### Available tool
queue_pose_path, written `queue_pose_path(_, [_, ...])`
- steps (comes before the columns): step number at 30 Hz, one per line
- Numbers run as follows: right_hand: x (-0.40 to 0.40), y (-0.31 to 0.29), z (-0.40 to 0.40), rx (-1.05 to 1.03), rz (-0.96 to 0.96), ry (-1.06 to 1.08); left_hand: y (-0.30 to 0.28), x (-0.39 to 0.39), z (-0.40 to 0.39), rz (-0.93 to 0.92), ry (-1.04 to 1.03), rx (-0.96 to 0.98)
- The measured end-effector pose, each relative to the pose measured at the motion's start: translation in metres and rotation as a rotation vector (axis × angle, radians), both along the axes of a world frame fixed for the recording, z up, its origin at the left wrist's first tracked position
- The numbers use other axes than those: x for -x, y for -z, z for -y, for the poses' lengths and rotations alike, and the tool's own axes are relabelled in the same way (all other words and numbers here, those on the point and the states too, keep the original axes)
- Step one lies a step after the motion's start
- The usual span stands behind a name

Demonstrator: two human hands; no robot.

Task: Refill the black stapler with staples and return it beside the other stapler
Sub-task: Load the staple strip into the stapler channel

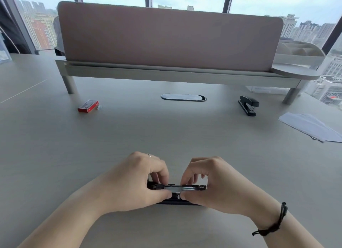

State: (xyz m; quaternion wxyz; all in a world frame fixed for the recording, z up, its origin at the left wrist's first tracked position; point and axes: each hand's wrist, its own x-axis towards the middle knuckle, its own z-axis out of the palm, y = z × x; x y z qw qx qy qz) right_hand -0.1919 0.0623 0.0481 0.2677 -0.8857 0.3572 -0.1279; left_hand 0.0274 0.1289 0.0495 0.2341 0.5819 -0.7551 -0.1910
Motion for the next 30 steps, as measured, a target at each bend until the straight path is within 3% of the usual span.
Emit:
queue_pose_path(13, [0.01, -0.005, 0.01, -0.088, -0.158, 0.06, -0.001, -0.003, -0.004, 0.165, 0.041, -0.006])
queue_pose_path(30, [-0.001, 0.001, 0.008, -0.099, -0.063, 0.01, 0.008, 0.015, -0.007, 0.225, 0.116, 0.095])
